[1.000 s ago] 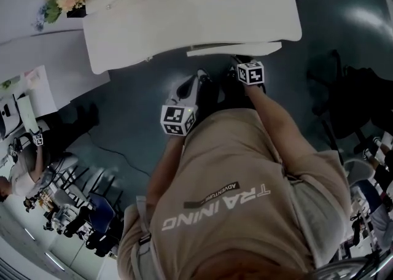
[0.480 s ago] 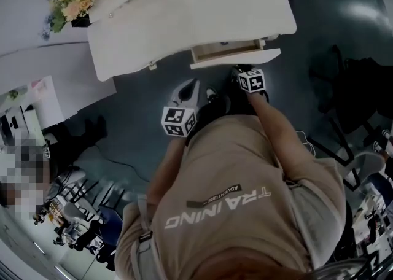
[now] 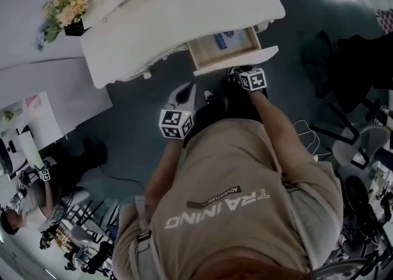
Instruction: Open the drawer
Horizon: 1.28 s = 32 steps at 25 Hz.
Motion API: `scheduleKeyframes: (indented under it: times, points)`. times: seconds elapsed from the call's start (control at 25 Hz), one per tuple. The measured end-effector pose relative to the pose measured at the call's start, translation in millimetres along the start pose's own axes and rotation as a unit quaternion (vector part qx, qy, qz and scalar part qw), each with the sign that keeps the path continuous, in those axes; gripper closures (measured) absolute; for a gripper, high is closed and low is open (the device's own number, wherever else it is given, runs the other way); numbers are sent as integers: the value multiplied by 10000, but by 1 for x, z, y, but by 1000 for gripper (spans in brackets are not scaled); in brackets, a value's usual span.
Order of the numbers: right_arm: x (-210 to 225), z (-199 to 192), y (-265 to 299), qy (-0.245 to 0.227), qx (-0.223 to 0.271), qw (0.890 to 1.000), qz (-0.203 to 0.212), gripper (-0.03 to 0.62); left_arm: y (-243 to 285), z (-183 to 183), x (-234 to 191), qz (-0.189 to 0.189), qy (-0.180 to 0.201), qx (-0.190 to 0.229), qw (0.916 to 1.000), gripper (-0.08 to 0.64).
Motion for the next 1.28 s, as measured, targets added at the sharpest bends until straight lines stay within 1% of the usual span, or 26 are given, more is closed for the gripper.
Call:
scheduleKeyframes:
  times: [0.12,0.36,0.52,0.68,0.8,0.92,1.0,1.16,1.28]
  points:
    - [-2,-8,-2,15,-58,9999,-118,462,-7,-11,1,-57,138,-9,9999,561]
    - [-7,-29,-15,68,-108,9997,-218,462,-31,-13,15,13,241,76,9997,561]
    - [-8,-40,-20,76,-89,9999,-95,460,-31,-19,31,90,210,-46,9997,561]
    - [-5,-44,-20,53,20,10000,62,459,-19,-22,47,126,147,-163,9997,561]
    - [-1,-52,-22,43,110,9997,234,457,-7,-23,69,121,169,-234,9995,561]
    - [5,-61,-27,87,224,9986,469,457,5,-20,92,103,129,-226,9996,561]
    - [8,-61,-27,79,317,9977,601,457,10,-17,101,98,130,-176,9997,561]
    - [6,-63,-19,-223,353,9965,724,459,9,-24,103,213,130,-99,9996,561]
    - [5,-67,-22,-346,255,9971,634,459,2,-35,101,277,-37,-84,9996,561]
Point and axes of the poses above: the fingertips, and each gripper's own axes: y forward along the fingers, x to its right, z out of its top, the point moved 2 cm from there along -y, backward along the fingers, and after that the axes turned 10 degrees about -x, right-handed, at the moved point
